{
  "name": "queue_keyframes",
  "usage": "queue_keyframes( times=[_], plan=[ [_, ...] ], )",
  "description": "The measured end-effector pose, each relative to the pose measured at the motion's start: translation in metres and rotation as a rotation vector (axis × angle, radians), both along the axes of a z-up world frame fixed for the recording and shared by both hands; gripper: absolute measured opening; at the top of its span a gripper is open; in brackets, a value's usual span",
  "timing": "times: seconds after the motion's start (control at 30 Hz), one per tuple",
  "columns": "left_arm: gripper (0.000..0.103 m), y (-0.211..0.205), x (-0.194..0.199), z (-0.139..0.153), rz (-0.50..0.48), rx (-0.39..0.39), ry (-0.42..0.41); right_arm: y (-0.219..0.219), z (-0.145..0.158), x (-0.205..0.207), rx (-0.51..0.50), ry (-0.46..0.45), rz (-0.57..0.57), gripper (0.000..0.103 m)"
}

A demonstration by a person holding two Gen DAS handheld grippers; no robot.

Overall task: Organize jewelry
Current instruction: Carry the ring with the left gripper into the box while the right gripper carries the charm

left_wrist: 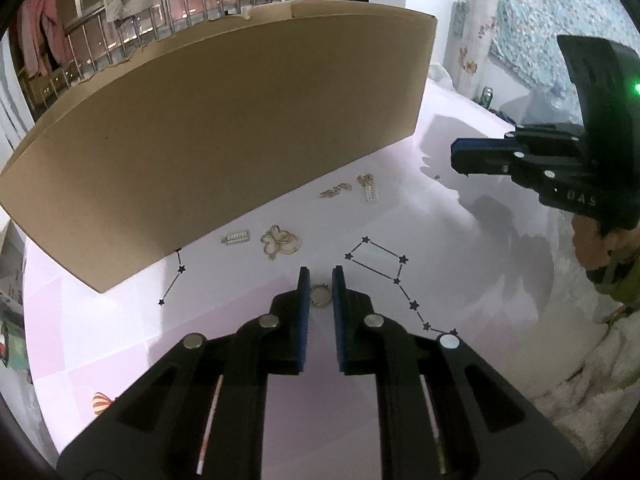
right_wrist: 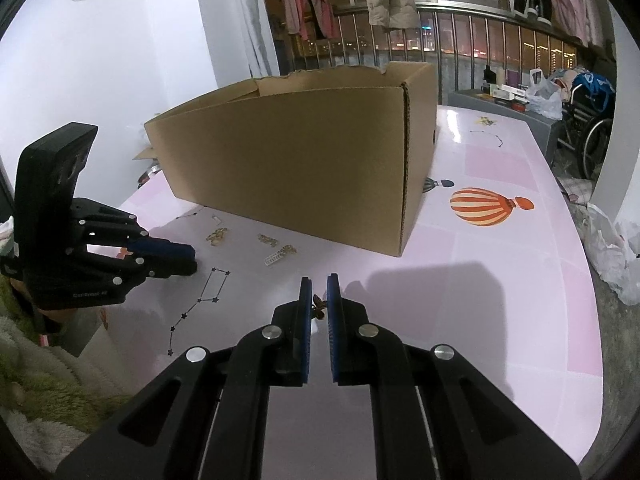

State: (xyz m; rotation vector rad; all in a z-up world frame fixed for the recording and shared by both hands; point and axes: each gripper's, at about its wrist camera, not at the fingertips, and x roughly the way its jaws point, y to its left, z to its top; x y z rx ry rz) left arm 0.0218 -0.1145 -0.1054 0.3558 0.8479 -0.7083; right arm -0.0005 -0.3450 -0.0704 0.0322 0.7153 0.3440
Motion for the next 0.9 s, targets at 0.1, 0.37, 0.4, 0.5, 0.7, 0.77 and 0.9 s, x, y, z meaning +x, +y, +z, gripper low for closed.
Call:
queue_keyframes(
  times=[0.1, 0.37, 0.4, 0.5, 0.7, 0.77, 0.9],
  plan=[
    [0.01, 0.002, 0.0, 0.001, -0.002, -0.007, 0.005, 0.0, 0.0, -0.001, -0.001, -0.002, 0.001, 0.008],
    [0.01, 0.006, 0.0, 0.003, -0.004, -0.022, 0.009, 0.001, 0.006, 0.0, -0.006, -0.016, 0.001, 0.008],
    [0.01, 0.007, 0.0, 0.004, -0.003, -0.026, 0.007, 0.002, 0.007, 0.0, -0.008, -0.018, 0.001, 0.008],
    [0.01, 0.011, -0.002, 0.011, 0.002, -0.043, -0.004, 0.003, 0.012, -0.003, -0.014, -0.031, 0.005, 0.008],
    [0.01, 0.025, -0.007, 0.039, 0.008, -0.093, -0.057, 0.007, 0.029, -0.007, -0.025, -0.073, 0.019, 0.008],
    [0.01, 0.029, -0.008, 0.054, 0.007, -0.113, -0.085, 0.007, 0.038, -0.008, -0.016, -0.096, 0.025, 0.008],
    [0.01, 0.034, -0.01, 0.08, 0.007, -0.147, -0.145, 0.003, 0.065, -0.007, 0.008, -0.152, 0.031, 0.008]
  ],
)
